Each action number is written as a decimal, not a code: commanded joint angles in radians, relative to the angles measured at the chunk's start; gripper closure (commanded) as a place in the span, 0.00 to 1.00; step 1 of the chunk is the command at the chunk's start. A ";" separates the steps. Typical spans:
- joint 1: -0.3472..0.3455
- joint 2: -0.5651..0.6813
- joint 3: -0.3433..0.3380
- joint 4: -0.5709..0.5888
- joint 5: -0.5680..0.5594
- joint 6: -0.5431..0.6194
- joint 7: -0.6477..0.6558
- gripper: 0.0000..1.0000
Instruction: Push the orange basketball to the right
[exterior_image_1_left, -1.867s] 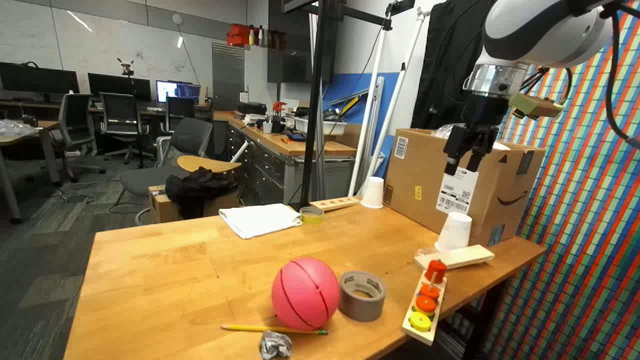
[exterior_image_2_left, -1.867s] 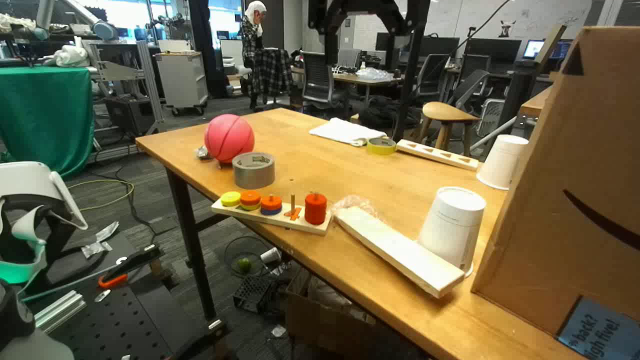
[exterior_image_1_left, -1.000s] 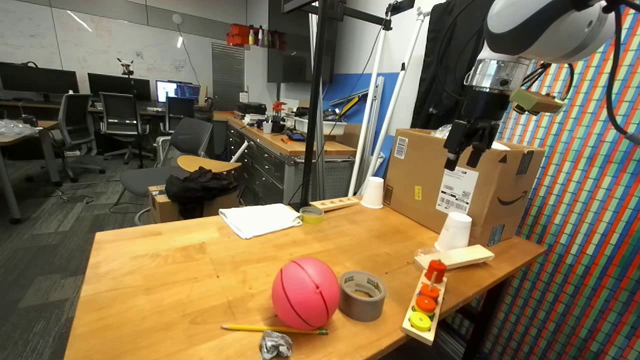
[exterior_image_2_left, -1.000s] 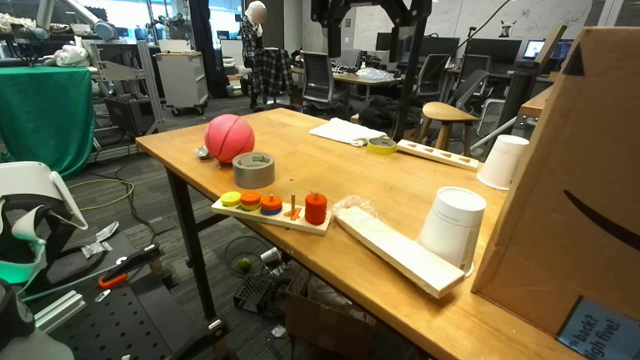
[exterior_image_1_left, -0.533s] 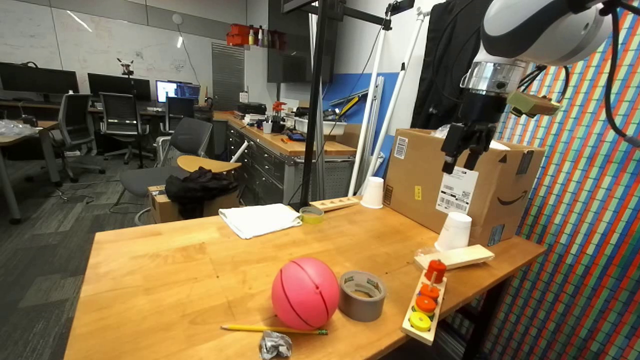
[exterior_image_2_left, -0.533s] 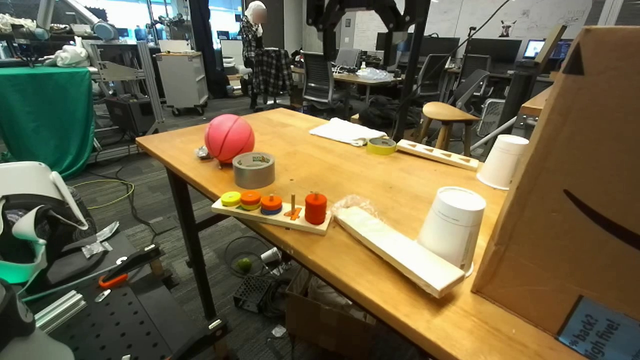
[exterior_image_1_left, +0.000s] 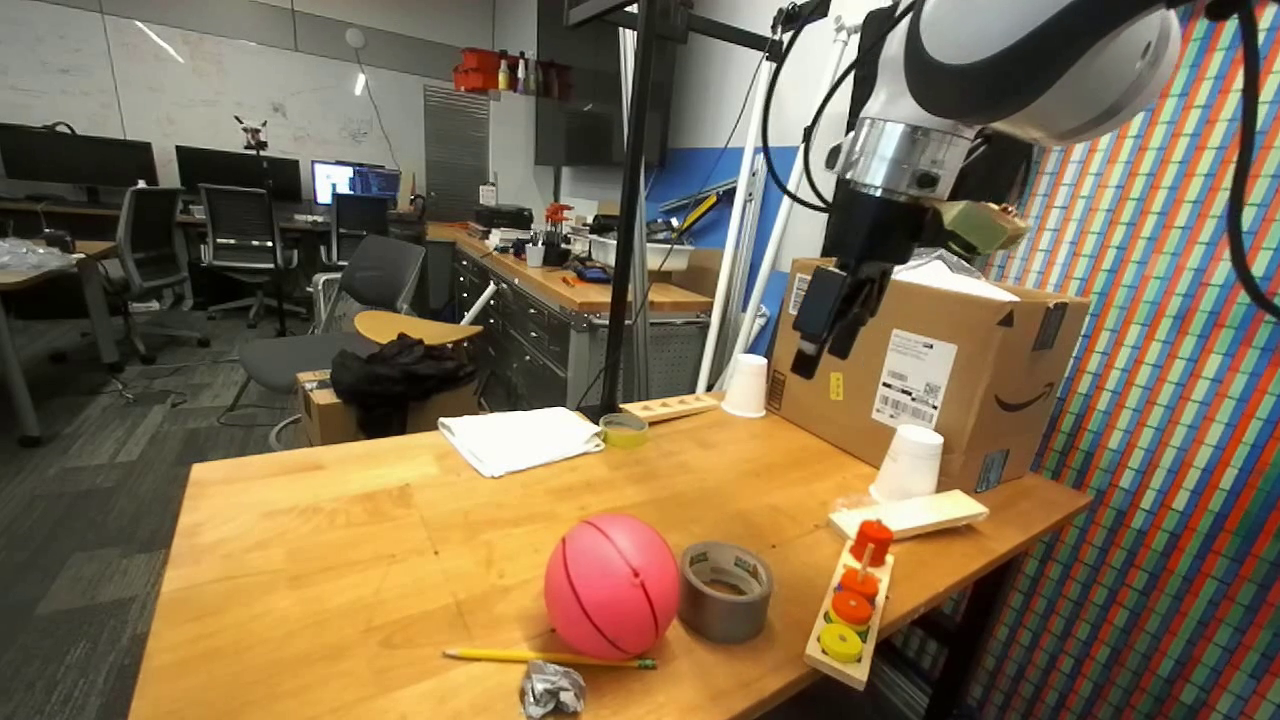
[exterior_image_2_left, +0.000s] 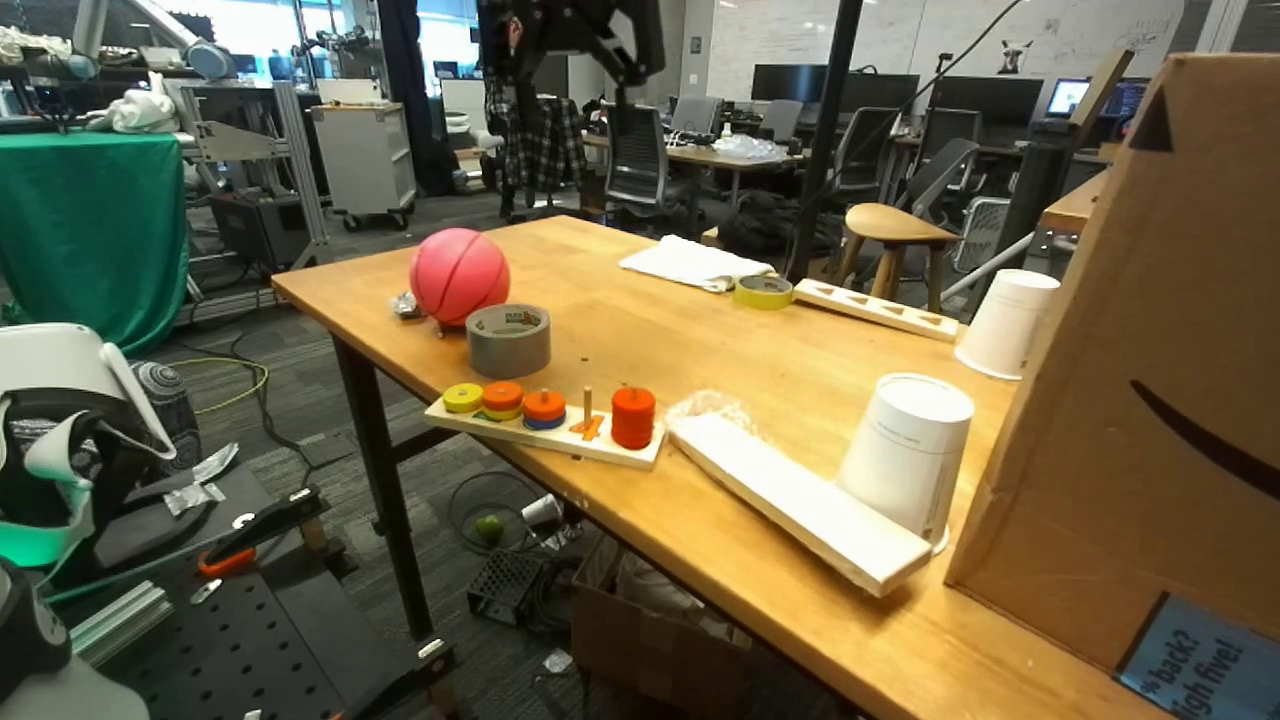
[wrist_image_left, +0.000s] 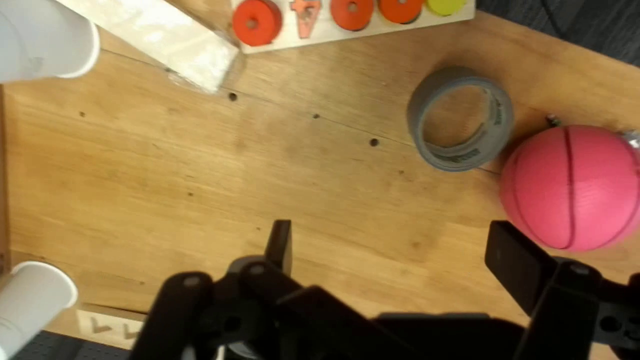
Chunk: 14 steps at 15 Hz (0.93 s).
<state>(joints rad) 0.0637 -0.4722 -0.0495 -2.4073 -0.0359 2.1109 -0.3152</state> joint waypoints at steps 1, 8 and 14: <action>0.100 -0.008 0.047 -0.014 0.102 0.019 -0.018 0.00; 0.236 0.110 0.057 0.028 0.379 -0.018 -0.112 0.00; 0.280 0.195 0.096 0.012 0.554 -0.054 -0.233 0.00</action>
<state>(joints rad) 0.3323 -0.3150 0.0261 -2.4140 0.4482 2.0881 -0.4913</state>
